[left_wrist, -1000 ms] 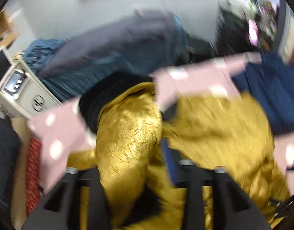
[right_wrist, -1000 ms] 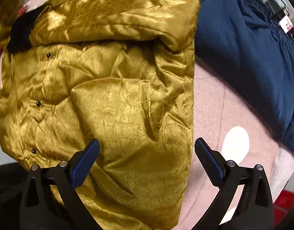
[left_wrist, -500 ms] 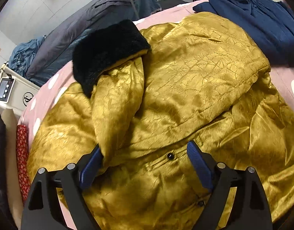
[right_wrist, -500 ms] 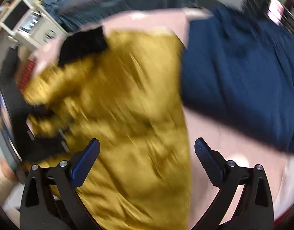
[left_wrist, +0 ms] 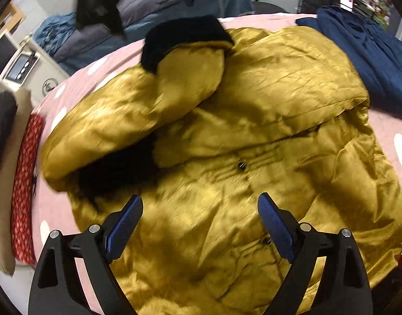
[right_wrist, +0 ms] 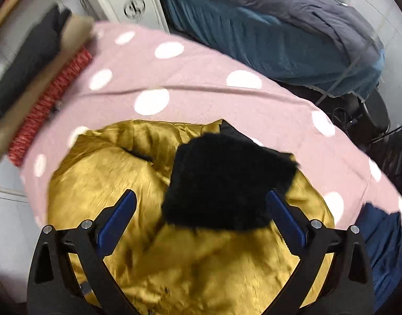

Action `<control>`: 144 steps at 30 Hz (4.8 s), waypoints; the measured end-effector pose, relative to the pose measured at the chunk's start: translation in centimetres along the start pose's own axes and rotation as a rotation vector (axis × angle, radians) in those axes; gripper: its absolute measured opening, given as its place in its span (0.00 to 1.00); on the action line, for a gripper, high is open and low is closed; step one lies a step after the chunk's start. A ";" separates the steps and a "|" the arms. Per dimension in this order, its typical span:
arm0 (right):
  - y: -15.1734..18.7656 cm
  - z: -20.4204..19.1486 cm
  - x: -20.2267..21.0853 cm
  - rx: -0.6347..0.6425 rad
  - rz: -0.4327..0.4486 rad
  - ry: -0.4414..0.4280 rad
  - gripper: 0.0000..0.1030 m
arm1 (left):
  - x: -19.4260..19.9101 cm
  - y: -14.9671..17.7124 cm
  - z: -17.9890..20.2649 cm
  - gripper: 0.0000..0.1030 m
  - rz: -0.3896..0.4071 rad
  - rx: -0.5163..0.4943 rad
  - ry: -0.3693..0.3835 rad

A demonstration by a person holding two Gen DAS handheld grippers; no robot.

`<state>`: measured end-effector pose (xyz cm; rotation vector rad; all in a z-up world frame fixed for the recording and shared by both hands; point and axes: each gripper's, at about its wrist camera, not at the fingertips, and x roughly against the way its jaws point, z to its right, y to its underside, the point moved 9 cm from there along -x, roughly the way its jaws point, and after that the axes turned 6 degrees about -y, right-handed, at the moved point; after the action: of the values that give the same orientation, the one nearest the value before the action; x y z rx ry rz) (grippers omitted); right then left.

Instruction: Fold large clothes

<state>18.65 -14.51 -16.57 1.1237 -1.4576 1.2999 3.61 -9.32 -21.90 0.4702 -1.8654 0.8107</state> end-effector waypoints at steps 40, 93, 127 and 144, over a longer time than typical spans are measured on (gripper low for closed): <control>21.7 11.3 9.2 -0.521 0.388 -0.209 0.60 | -1.9 4.2 -14.9 0.85 -0.070 0.426 -0.103; 19.4 8.0 2.4 -0.225 0.129 0.018 0.68 | -8.7 -9.6 -13.2 0.95 -0.053 0.237 -0.021; 25.2 12.5 4.5 -0.512 0.236 -0.082 0.77 | -5.4 -4.1 -14.0 0.94 -0.004 0.295 0.062; 42.8 14.3 1.7 -0.743 -0.001 -0.295 0.77 | -7.1 14.9 -16.6 0.94 -0.278 0.481 0.220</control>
<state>-23.93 -26.70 -25.69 0.8183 -1.9270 0.4983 7.81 12.70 -28.73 0.8813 -1.3584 1.0733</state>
